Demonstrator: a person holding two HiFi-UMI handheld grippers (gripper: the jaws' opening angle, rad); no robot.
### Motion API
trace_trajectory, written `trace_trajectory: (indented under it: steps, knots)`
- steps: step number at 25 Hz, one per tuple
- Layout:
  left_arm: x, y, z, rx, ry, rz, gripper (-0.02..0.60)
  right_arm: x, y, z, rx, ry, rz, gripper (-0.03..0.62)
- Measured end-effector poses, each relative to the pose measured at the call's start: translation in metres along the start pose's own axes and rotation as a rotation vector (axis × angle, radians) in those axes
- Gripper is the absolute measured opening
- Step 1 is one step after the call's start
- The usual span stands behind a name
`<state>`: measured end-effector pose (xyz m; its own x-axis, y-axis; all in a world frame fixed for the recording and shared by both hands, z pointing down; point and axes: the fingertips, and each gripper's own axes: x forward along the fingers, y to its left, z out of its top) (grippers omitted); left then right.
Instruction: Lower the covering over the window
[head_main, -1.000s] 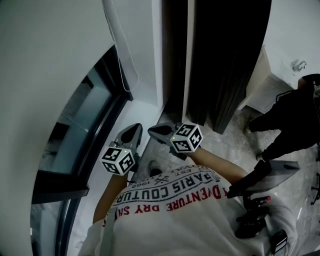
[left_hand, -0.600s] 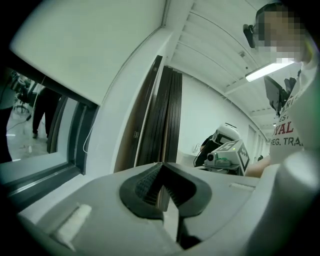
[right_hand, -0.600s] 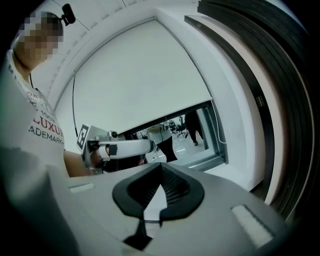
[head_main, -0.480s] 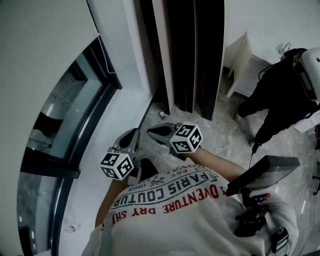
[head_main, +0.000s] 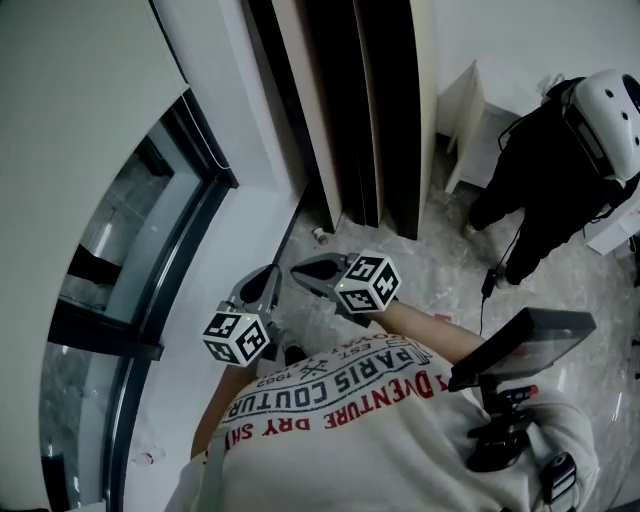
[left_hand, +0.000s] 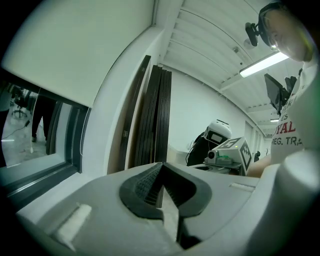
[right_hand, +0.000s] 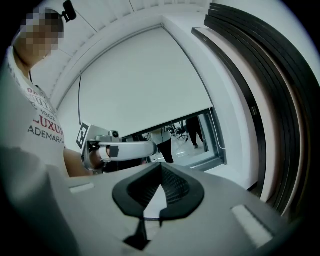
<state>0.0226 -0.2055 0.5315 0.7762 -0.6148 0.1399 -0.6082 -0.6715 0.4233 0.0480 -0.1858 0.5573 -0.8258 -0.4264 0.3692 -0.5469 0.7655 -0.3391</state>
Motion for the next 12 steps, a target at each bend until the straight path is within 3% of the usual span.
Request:
trace_trajectory:
  steps: [4,12]
  knots:
    - [0.001,0.004,0.006,0.024,0.010,-0.009,0.003,0.004,-0.003,0.005,-0.002,-0.019,-0.009,0.006]
    - [-0.007,0.005,-0.009,-0.023,0.019,0.014,0.003,0.005,0.003,-0.007,0.001,0.026,0.004,0.006]
